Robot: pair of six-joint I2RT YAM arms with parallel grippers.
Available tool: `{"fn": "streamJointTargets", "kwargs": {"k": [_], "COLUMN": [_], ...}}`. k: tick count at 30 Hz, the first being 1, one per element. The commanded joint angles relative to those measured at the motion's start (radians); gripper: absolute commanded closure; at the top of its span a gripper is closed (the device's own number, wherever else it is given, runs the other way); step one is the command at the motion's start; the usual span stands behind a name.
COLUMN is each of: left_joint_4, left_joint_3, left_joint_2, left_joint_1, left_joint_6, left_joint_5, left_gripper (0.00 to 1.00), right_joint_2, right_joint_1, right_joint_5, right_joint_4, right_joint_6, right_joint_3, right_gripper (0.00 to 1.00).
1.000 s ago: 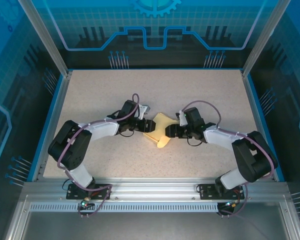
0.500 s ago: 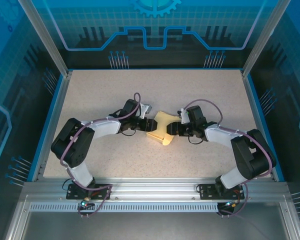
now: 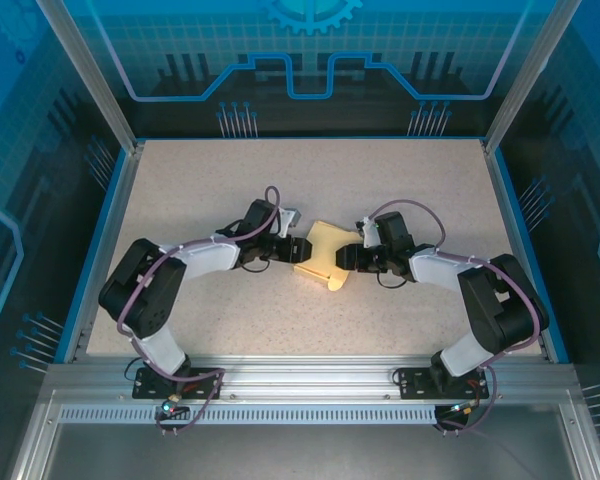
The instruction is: Fold the paper box
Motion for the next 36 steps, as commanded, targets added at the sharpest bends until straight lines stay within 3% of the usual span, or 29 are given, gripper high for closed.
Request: {"fn": "streamJointTargets", "kwargs": {"k": [1,9,22,36], "left_joint_4": [0.015,0.017,0.003,0.075], "left_joint_3": [-0.024,0.003,0.063,-0.015], "left_joint_2": [-0.074,-0.013,0.138,0.140], "left_joint_1": [0.000,0.006,-0.008,-0.028], "left_joint_6": [-0.006,0.002,-0.010,-0.064], "left_joint_5": [-0.030,-0.107,-0.017,0.011], "left_gripper": [0.43,0.41,0.47,0.52], "right_joint_2": [0.004,-0.010,-0.007,0.072], "right_joint_1": [-0.014,-0.020,-0.045,-0.029], "right_joint_5": [-0.013,-0.008,-0.064,-0.172], "right_joint_4": [0.002,-0.004,0.016,0.183], "right_joint_6": [-0.012,-0.015,-0.012,0.075], "right_joint_3": [-0.012,-0.018,-0.038,-0.044], "right_gripper": [0.47,0.47,0.41,0.50]}}
